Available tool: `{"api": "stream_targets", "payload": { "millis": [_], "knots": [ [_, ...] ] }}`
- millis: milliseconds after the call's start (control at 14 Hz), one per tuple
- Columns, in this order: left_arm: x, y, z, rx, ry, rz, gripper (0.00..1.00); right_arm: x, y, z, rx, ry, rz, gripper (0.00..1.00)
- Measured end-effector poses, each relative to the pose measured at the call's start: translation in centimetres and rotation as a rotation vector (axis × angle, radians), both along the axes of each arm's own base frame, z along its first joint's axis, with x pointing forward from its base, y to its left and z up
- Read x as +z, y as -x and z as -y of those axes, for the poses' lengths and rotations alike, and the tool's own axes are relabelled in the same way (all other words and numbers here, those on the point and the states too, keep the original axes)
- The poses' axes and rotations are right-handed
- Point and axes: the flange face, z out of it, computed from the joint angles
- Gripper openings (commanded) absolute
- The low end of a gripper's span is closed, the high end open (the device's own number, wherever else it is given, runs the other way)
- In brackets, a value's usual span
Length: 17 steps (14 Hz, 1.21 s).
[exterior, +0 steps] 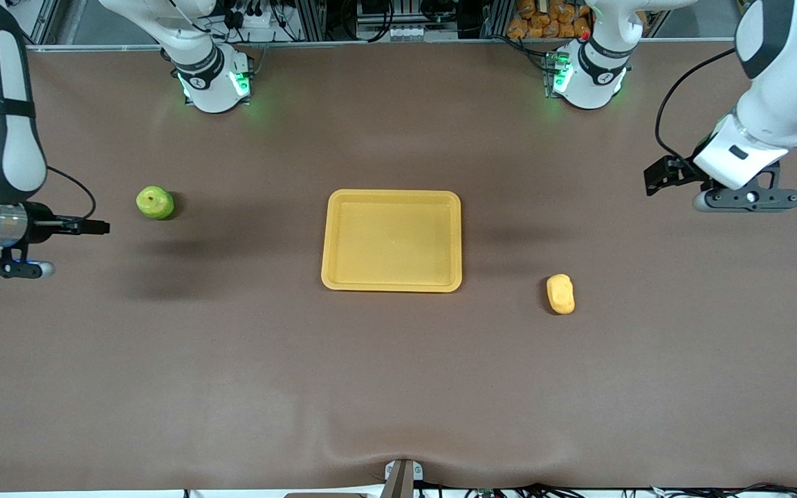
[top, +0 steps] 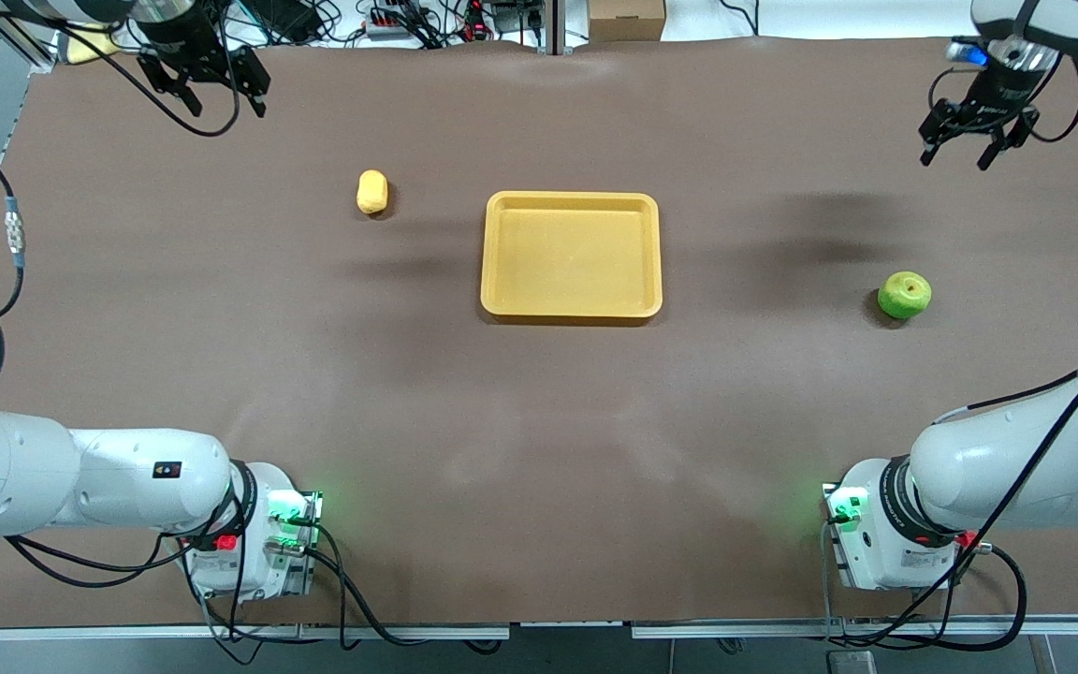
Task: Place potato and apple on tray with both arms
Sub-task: 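Move the right gripper to the green apple while the left gripper reaches the potato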
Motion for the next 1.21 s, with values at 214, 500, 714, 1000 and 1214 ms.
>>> {"api": "stream_targets", "payload": {
  "millis": [214,500,714,1000,1214],
  "knots": [
    [-1.7,0.1,1.1,0.023,-0.001,-0.004,1.0,-2.9,1.0,-0.3,0.002,0.0,0.006,1.0],
    [-3.7,-0.2,3.5,0.047,-0.001,-0.006,1.0,-4.9,2.0,-0.5,0.003,0.002,0.014,1.0],
    [-5.4,-1.0,3.6,0.045,0.008,0.004,1.0,-6.8,3.0,-0.7,0.002,0.003,0.017,1.0],
    [-7.8,-1.5,3.7,0.041,0.017,0.013,1.0,-8.7,4.4,-0.9,0.001,0.0,0.005,1.0],
    [-9.2,-1.9,4.1,0.032,0.023,0.013,1.0,-9.9,5.5,-1.1,0.0,-0.001,0.003,1.0]
  ]
}}
